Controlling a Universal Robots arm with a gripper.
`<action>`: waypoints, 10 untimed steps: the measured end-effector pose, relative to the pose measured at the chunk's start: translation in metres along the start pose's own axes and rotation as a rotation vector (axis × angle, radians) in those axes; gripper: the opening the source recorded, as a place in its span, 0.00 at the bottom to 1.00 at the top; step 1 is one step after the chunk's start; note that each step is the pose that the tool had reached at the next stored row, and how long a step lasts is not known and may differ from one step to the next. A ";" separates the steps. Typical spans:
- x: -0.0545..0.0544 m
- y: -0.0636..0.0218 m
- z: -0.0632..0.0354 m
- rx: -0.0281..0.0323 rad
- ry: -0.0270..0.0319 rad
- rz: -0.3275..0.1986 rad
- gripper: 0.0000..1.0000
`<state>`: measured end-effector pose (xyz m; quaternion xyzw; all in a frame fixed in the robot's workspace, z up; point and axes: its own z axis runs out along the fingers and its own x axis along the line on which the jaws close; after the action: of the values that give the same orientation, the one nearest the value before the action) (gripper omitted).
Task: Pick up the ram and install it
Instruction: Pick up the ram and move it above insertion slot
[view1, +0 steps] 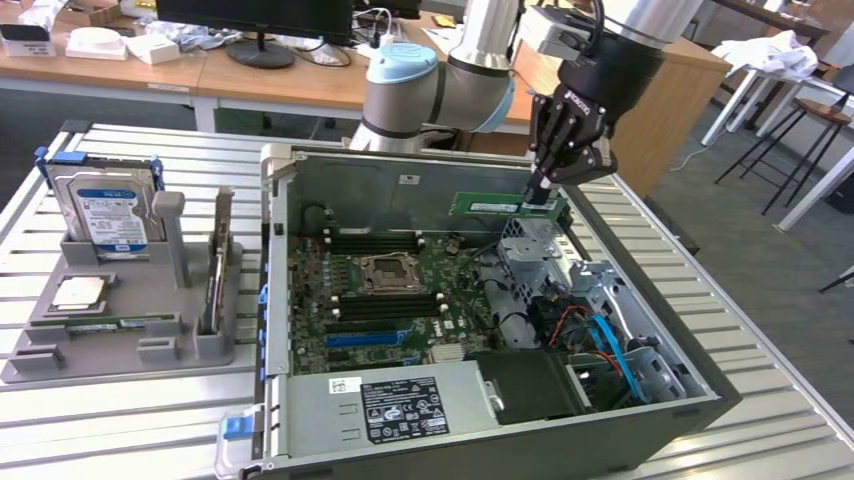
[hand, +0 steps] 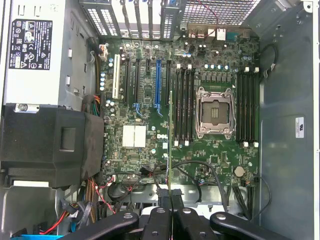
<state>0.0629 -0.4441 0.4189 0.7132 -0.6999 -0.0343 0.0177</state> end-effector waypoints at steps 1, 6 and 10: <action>0.000 0.0005 0.0000 0.0000 0.0000 0.000 0.11; 0.000 0.0064 0.0006 0.0000 0.0000 0.000 0.11; 0.000 0.0143 0.0013 0.0000 0.0000 0.000 0.11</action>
<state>0.0485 -0.4441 0.4187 0.7132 -0.6999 -0.0343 0.0177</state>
